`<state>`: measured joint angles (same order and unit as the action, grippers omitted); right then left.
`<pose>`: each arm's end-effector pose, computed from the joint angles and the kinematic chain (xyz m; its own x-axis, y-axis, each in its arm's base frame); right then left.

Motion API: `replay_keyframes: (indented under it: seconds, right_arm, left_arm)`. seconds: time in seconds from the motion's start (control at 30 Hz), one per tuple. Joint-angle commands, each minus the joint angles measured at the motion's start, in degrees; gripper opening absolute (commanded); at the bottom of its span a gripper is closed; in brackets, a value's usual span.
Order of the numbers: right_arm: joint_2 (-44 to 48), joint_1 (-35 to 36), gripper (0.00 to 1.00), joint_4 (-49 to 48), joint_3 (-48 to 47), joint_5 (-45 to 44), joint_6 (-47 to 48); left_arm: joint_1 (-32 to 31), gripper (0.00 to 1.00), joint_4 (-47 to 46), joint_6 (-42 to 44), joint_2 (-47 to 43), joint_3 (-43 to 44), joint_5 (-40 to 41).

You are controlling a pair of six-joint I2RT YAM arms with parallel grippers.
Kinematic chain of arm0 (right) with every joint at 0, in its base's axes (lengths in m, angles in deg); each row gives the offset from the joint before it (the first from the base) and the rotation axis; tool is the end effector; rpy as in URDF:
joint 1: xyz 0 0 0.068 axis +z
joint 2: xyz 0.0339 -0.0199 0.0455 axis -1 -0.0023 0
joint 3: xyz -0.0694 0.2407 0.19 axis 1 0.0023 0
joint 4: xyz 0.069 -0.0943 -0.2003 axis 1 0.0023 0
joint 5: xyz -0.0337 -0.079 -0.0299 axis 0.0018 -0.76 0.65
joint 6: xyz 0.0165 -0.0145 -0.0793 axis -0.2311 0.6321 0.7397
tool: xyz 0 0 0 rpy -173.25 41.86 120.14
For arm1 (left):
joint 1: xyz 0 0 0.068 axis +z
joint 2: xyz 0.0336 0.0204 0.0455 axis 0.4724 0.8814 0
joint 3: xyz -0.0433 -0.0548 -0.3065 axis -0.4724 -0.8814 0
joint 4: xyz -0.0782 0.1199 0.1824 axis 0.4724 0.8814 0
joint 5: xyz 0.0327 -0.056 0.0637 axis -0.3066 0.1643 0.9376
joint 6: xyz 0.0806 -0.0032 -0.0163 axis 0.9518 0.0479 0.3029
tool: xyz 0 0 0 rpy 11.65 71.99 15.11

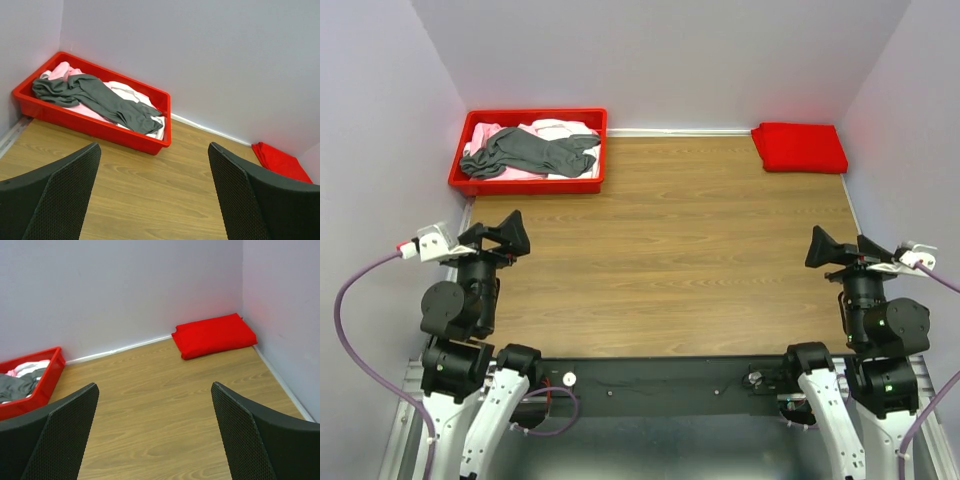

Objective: Fold and stack the t-shirts
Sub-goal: Grab the tshirt from the pile

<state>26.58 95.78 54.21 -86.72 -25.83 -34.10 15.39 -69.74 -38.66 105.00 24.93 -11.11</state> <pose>0.0096 -0.0147 0.3658 0.1857 0.2165 -0.9585 0.0769 0.9692 0.2338 0.0293 0.0164 0.3845 0.1926 -0.4484 -0.8728 -0.0131 0.8882 -0.4592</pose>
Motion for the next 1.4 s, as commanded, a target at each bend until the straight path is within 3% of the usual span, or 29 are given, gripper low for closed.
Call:
replay_keyframes:
  seconds: [0.0,0.2,0.47,0.73,0.9,1.03,1.13,1.37]
  right_arm:
    - [0.8,0.4,1.0,-0.3,2.7,5.3,-3.3]
    - [0.3,0.4,1.0,-0.6,6.0,9.2,-8.8]
    - [-0.5,1.4,1.0,-0.8,7.9,10.5,-10.8]
    - [-1.8,2.5,1.0,-0.7,9.4,10.3,-11.4]
    - [-2.3,3.2,1.0,-0.9,10.0,10.4,-12.0]
    - [-2.7,3.4,1.0,-0.9,10.3,9.0,-12.2]
    - [-3.2,3.7,1.0,-0.9,10.3,8.9,-12.5]
    - [-4.2,3.9,1.0,-0.8,10.5,8.9,-12.3]
  left_arm:
    - [0.3,0.95,-2.6,-0.9,2.9,-0.9,-3.5]
    - [0.3,0.94,-5.5,-3.0,14.1,0.2,-8.7]
    - [0.6,0.93,-11.9,-3.7,39.3,7.3,-12.5]
    - [5.5,0.84,-17.0,-5.0,66.8,23.6,-11.7]
    - [8.3,0.81,-13.5,-5.6,82.0,36.0,-10.1]
    - [10.4,0.76,-4.3,-7.0,98.6,52.5,-12.9]
    - [10.6,0.75,-0.3,-6.6,105.0,61.1,-11.3]
    - [12.4,0.7,1.3,-8.1,115.3,68.5,-9.8]
